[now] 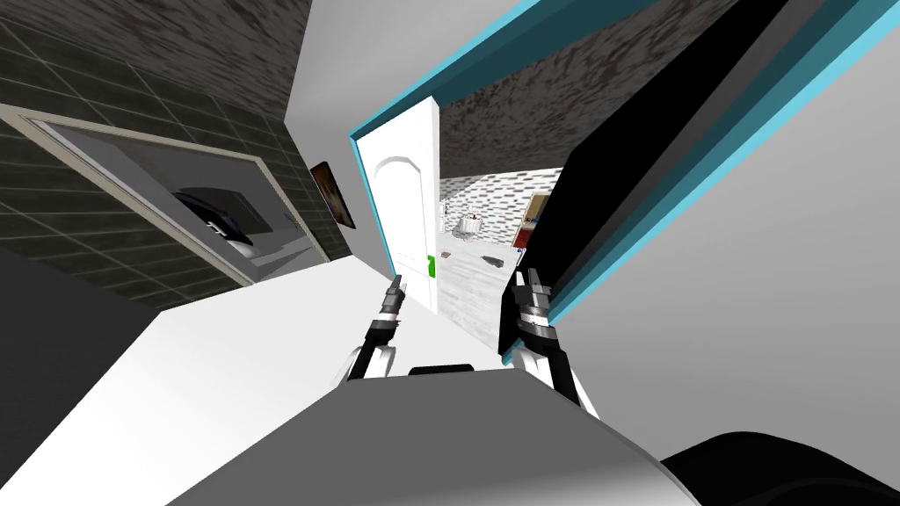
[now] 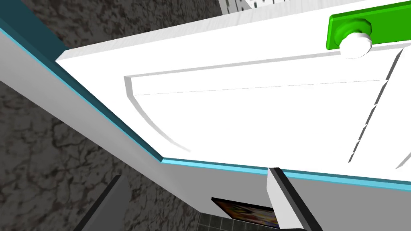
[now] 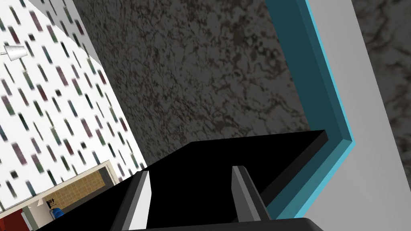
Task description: Push the door open
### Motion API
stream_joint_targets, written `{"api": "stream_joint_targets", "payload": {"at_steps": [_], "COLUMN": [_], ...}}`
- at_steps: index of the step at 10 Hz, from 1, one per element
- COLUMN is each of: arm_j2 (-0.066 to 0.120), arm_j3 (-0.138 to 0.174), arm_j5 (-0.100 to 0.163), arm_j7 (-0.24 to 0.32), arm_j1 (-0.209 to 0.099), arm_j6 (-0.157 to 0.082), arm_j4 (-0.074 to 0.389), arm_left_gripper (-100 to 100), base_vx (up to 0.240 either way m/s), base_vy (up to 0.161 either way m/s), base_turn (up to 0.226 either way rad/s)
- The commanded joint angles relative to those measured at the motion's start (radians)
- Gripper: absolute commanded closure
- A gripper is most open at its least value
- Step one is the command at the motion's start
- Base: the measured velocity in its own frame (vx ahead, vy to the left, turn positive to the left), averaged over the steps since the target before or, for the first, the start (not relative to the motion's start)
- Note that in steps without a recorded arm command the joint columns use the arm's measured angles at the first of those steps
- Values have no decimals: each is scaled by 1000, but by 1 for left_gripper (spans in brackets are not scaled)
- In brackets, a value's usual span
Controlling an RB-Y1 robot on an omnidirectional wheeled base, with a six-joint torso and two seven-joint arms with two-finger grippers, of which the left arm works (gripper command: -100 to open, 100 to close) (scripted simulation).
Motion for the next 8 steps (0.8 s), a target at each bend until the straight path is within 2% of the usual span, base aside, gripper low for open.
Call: {"api": "stream_joint_targets", "payload": {"at_steps": [1, 8], "arm_j2": [8, 19], "arm_j3": [-11, -64], "arm_j5": [3, 12], "arm_j7": [9, 35], "arm_j1": [-21, -112], "arm_j6": [15, 52], "arm_j4": [30, 186], "arm_left_gripper": [-100, -100], "base_vx": [90, 81], "base_vy": [101, 115], "base_turn": [-92, -100]}}
